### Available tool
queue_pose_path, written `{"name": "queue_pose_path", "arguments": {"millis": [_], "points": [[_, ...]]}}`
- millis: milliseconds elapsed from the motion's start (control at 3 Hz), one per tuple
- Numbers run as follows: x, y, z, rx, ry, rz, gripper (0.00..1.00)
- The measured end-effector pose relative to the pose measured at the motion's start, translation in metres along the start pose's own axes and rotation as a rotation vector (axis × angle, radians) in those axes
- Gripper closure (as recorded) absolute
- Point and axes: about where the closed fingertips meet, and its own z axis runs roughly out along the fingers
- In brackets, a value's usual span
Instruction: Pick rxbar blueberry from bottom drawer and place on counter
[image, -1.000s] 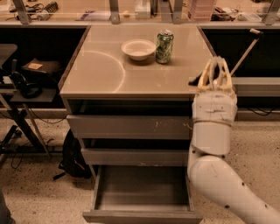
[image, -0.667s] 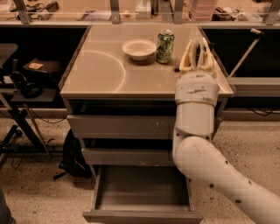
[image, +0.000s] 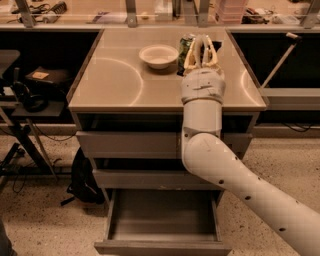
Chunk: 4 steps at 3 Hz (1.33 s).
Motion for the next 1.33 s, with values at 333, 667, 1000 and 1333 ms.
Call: {"name": "queue_pose_path", "arguments": {"millis": [333,667,1000,1333], "points": [[0.025,-0.018,0.016,0.011,0.009,-0.087,1.00],[0.063,-0.040,0.045,-0.011,0.055,-0.186,1.00],[0.112,-0.060,0.066,-0.061,0.159,-0.206,1.00],[0.141,-0.062,0.058,-0.131,0.250,-0.199,1.00]]}}
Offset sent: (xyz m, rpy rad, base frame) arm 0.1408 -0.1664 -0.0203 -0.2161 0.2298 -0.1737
